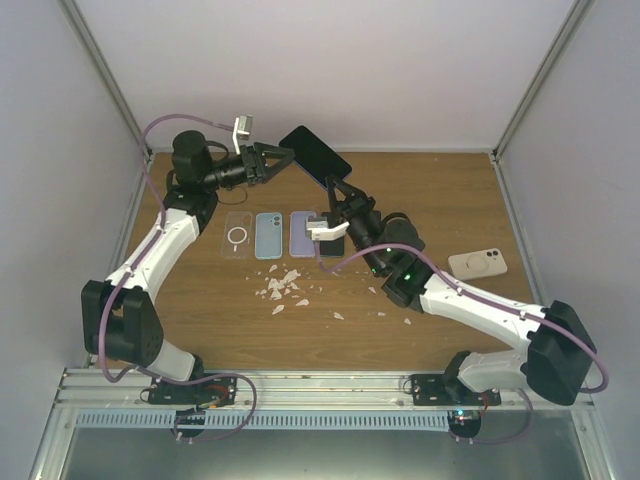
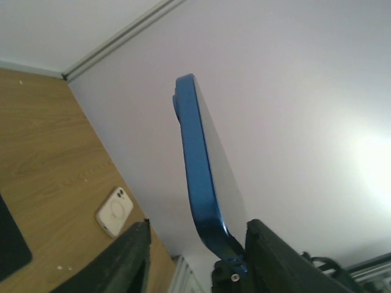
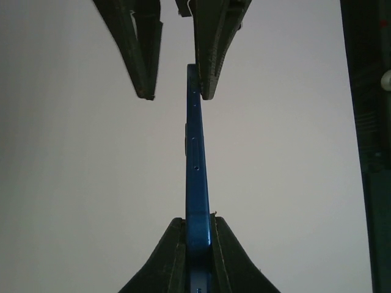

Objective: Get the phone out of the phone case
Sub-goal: Place the phone at the center of the board.

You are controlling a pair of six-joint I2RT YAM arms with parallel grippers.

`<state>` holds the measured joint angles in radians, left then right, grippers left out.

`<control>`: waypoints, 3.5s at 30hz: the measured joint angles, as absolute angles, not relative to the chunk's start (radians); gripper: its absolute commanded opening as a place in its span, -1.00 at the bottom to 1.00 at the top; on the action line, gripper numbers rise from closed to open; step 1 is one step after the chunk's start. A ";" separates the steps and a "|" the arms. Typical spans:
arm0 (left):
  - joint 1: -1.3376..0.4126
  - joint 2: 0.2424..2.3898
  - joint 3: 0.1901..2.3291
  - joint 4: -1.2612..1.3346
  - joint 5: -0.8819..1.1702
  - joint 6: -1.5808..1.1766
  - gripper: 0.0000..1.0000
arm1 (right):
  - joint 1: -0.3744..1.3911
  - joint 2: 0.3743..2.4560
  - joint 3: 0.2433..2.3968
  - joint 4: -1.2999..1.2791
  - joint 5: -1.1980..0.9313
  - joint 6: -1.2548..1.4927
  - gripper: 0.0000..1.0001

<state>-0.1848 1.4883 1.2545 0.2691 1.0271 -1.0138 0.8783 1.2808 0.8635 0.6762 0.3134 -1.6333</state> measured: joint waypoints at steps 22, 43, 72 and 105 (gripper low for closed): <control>-0.165 1.497 1.183 0.434 1.043 -1.267 -1.00 | 0.904 1.323 0.789 0.782 0.286 -1.734 -0.17; -0.081 1.465 1.242 0.250 1.164 -0.830 -1.00 | 0.748 1.187 1.086 0.117 0.191 -1.146 0.78; -0.350 1.411 1.370 -0.368 1.259 0.142 -1.00 | 0.549 1.085 1.158 -0.428 -0.657 -0.313 0.07; -0.313 1.410 1.393 -0.265 1.166 -0.003 0.98 | 0.379 1.192 1.158 -0.555 -0.813 -0.149 -0.99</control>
